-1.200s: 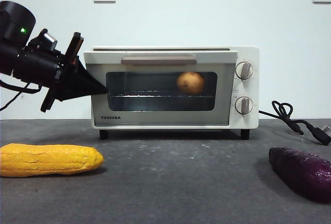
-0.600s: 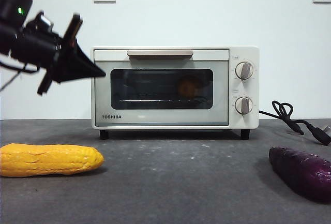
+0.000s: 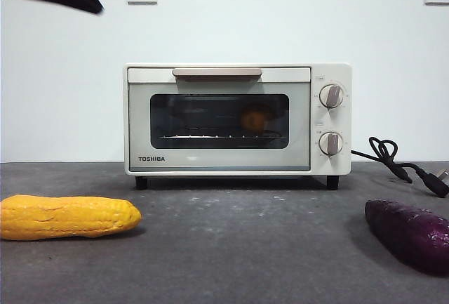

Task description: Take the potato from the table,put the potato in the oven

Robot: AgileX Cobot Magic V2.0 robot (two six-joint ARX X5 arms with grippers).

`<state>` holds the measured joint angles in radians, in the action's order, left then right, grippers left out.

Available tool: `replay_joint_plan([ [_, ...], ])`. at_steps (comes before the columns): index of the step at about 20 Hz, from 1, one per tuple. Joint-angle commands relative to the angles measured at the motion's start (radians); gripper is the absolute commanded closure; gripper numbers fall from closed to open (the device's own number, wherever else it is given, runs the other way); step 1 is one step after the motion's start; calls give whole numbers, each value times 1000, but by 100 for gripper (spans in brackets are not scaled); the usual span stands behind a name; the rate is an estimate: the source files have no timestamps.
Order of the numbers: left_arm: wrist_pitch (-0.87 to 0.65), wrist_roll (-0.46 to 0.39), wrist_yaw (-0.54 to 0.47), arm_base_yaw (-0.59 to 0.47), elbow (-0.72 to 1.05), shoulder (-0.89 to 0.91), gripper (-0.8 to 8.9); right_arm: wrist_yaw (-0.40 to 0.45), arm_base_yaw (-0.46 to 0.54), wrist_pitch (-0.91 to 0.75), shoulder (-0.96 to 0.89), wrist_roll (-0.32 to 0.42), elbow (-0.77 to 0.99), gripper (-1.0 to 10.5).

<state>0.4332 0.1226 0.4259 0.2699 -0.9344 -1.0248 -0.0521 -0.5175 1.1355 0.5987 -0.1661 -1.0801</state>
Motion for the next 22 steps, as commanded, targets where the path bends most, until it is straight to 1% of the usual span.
replay_joint_plan([
  [1, 110, -49, -39, 31, -2, 95, 821, -43, -2, -6, 18, 34, -3, 506],
  [4, 229, -64, -86, 61, -2, 200, 821, -55, -2, -9, 37, 52, -3, 507],
  [7, 319, -64, -88, 79, -2, 288, 821, -55, -2, -15, 43, 52, -3, 527],
  [8, 337, -64, -87, 79, -2, 309, 821, -55, -2, -16, 45, 53, -3, 618],
  [9, 357, -64, -87, 79, -2, 329, 821, -55, -2, -16, 47, 53, -3, 801],
  [10, 372, -64, -87, 79, -2, 343, 821, -55, -2, -16, 47, 53, -3, 953],
  [15, 422, -64, -85, 78, -2, 362, 818, -51, -2, -17, 49, 50, -3, 946],
  [22, 428, -64, -85, 78, -2, 362, 817, -50, -2, -16, 49, 44, -3, 946],
])
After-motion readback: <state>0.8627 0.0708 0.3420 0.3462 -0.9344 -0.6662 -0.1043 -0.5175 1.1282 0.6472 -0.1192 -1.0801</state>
